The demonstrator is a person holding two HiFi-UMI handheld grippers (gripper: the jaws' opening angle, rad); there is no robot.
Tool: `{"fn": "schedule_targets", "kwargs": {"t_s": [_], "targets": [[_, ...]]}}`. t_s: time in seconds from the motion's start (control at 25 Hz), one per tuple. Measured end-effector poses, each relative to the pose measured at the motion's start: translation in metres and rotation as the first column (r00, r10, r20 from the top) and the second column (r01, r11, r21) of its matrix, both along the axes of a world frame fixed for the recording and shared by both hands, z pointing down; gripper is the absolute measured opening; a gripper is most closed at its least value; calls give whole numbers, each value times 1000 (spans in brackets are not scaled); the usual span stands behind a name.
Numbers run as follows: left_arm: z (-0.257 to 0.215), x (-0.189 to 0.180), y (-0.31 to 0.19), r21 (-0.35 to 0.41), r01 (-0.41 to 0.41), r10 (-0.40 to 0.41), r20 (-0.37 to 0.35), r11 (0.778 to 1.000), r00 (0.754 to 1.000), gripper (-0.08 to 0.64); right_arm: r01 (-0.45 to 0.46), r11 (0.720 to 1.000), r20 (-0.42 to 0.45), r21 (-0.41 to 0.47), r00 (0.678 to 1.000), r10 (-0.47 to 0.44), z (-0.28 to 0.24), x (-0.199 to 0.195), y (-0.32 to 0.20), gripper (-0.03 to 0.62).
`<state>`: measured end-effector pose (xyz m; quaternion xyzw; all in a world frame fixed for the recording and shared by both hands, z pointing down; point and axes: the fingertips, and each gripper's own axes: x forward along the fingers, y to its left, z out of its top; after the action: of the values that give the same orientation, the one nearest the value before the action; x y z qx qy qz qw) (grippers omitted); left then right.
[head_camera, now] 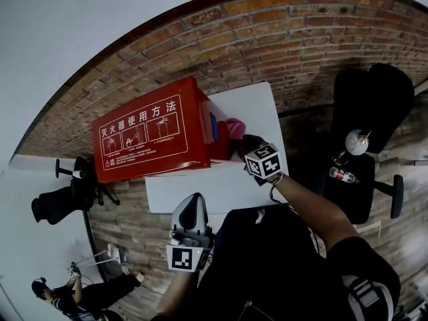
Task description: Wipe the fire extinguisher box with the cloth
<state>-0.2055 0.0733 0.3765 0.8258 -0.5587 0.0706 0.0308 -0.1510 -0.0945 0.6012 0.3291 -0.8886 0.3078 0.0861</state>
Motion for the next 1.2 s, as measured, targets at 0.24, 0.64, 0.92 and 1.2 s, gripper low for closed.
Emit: {"fn": "schedule_targets", "kwargs": {"t_s": [0.24,0.64,0.92,1.2], "targets": [[-2,5,-4,5,-9,9,-1,1000,1000,49,26,999,23,43,999,-27,-26,-1,0,71],[-1,12,-13,9,-16,16,-3,1000,1000,48,51,994,67,101,996,-58,-67,0,5,71],[-1,15,-16,18,-17,17,-10,1000,1000,48,57,989,93,139,993,-70,-94,1,8,71],[-2,15,-19,23,-14,14,-14,1000,1000,48,58,981,113,186,990,-80,-123,1,11,71]]}}
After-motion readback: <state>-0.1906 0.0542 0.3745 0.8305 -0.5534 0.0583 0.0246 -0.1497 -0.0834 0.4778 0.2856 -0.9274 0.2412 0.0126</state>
